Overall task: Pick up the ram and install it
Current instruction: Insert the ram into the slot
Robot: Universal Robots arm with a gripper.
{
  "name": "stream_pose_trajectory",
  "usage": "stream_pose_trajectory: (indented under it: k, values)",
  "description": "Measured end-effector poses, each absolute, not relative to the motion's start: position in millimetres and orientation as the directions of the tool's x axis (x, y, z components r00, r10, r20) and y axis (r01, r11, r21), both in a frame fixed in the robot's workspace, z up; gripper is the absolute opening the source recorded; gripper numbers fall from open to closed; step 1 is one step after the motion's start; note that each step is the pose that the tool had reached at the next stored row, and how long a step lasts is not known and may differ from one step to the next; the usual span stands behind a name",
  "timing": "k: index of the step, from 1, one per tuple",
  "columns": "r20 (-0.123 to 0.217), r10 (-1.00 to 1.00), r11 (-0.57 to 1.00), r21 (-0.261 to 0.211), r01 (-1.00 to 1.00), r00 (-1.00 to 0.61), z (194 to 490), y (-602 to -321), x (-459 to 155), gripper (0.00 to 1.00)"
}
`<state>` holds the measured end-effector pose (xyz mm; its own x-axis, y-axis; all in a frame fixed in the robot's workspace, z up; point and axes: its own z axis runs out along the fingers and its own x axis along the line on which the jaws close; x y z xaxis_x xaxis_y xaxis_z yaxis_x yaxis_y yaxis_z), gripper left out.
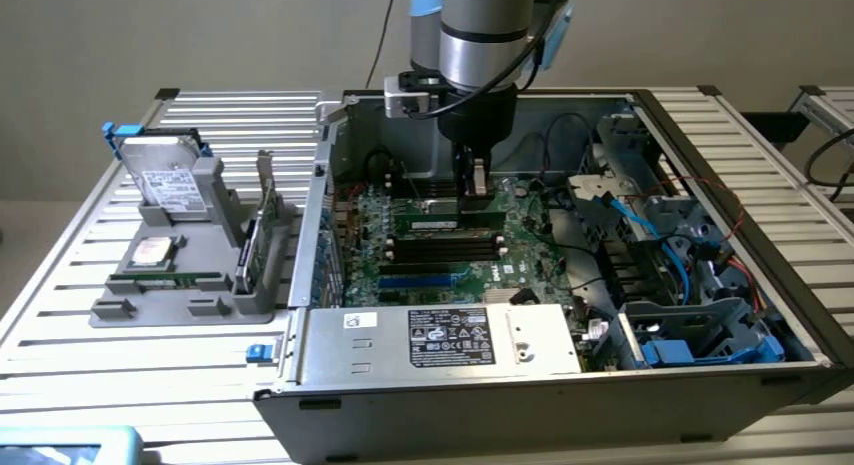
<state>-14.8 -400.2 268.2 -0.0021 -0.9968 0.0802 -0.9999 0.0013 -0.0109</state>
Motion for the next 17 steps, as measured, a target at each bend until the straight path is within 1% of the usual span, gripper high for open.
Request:
stream_pose_trajectory:
  k: [17]
  values:
    - [0.072,-0.997,-0.003,-0.004,-1.000,0.003,265.7,-400.0,-14.7,0.14]
